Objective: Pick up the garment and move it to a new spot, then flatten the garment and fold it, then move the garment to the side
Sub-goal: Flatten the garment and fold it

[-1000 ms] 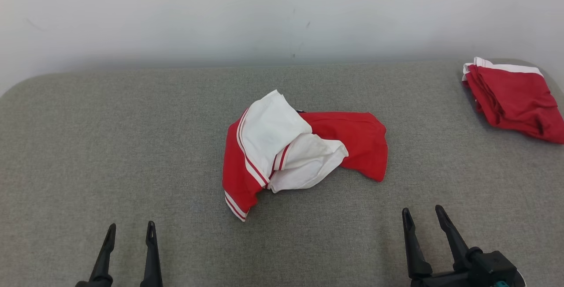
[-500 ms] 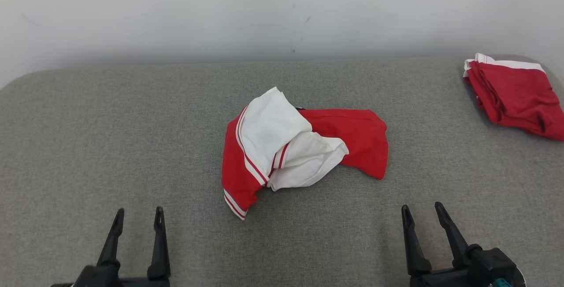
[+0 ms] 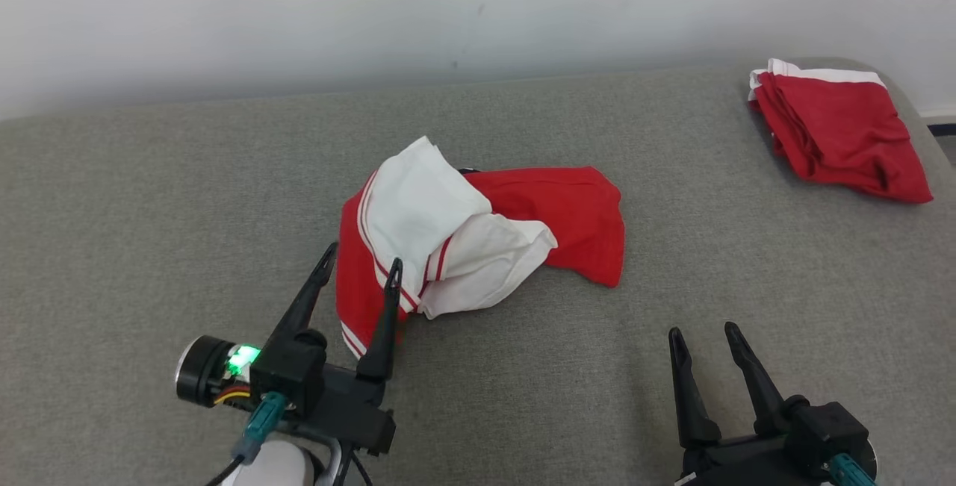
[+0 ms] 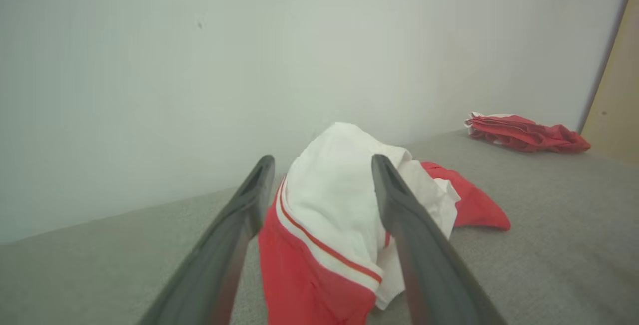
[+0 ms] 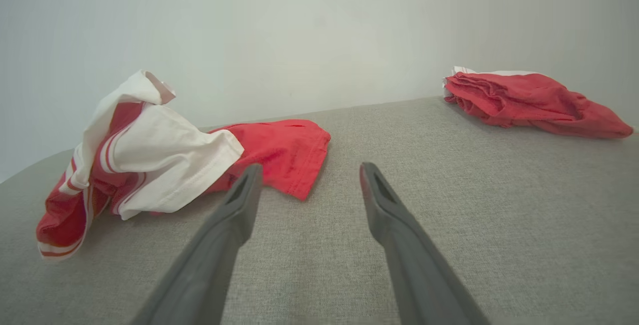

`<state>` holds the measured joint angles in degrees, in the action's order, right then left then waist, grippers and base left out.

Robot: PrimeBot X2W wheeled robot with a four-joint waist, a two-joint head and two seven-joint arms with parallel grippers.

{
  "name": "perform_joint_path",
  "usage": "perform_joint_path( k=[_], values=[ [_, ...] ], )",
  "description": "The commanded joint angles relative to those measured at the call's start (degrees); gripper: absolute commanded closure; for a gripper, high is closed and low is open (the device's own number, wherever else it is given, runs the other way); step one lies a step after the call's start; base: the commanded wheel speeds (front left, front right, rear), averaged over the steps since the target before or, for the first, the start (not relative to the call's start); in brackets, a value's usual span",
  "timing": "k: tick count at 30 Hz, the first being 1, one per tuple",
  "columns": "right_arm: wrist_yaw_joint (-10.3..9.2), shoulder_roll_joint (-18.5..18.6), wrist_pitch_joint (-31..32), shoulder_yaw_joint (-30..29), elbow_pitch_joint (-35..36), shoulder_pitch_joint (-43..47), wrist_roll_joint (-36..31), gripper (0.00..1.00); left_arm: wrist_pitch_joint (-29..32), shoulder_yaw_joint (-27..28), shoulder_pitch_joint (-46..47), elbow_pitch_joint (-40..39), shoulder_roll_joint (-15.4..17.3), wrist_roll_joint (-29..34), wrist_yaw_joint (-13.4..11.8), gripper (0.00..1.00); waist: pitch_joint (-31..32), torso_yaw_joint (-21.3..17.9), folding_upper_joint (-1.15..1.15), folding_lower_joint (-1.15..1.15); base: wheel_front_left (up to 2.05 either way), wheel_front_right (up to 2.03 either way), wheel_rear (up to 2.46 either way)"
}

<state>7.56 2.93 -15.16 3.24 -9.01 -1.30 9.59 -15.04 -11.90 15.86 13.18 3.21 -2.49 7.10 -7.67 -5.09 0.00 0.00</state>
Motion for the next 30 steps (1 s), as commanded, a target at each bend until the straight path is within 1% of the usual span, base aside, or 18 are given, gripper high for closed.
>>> perform_joint_path(
  k=[1, 4, 9, 15, 16, 17, 18, 23, 30],
  values=[
    [-0.17, -0.1, 0.0, 0.1, -0.1, -0.3, 0.3, 0.0, -0.1, -0.2, 0.9, 0.5, 0.3, 0.3, 0.1, 0.0, -1.3, -1.6, 0.0, 0.0, 0.0, 0.0, 0.0],
    [-0.16, -0.1, 0.0, 0.3, -0.1, -0.9, 0.7, 0.0, -0.1, -2.4, 3.8, 3.1, 1.2, 0.4, 0.4, 0.0, -2.3, -3.3, 0.0, 0.0, 0.0, 0.0, 0.0],
    [-0.17, -0.1, 0.0, 0.4, 0.0, -1.2, 1.4, 0.0, -0.1, -4.4, 7.2, 7.7, 2.7, 0.2, 0.3, 0.0, -3.5, -5.8, 0.0, 0.0, 0.0, 0.0, 0.0],
    [-0.16, -0.1, 0.0, 0.2, 0.3, -1.6, 1.4, 0.0, -0.1, -4.0, 9.1, 11.3, 4.1, -0.8, 0.3, 0.0, -4.3, -7.5, 0.0, 0.0, 0.0, 0.0, 0.0],
    [-0.16, -0.1, 0.0, 0.2, 0.4, -1.7, 1.4, 0.0, -0.1, -3.6, 9.4, 11.7, 4.2, -1.1, 0.3, 0.27, -4.3, -7.6, 0.0, 0.0, 0.0, 0.0, 0.0],
    [-0.17, -0.1, 0.0, 0.1, 0.4, -1.7, 1.4, 0.0, -0.1, -3.2, 9.4, 12.0, 4.3, -1.4, 0.3, 0.73, -4.4, -7.6, 0.0, 0.0, 0.0, 0.0, 0.0],
    [-0.17, -0.1, 0.0, 0.0, 0.4, -1.7, 1.3, 0.0, -0.1, -3.0, 9.6, 12.2, 4.4, -1.6, 0.3, 1.0, -4.3, -7.6, 0.0, 0.0, 0.0, 0.0, 0.0],
    [-0.17, -0.1, 0.0, -0.3, 0.5, -1.3, 0.8, 0.0, -0.1, -2.1, 10.8, 12.9, 4.6, -2.2, 0.3, 1.0, -3.7, -6.7, 0.0, 0.0, 0.0, 0.0, 0.0],
    [-0.17, -0.1, 0.0, -0.6, 0.3, -0.1, 0.6, 0.0, -0.1, 0.9, 9.4, 6.7, 4.2, -3.8, 0.4, 1.0, -1.7, -3.8, 0.0, 0.0, 0.0, 0.0, 0.0]
  ],
)
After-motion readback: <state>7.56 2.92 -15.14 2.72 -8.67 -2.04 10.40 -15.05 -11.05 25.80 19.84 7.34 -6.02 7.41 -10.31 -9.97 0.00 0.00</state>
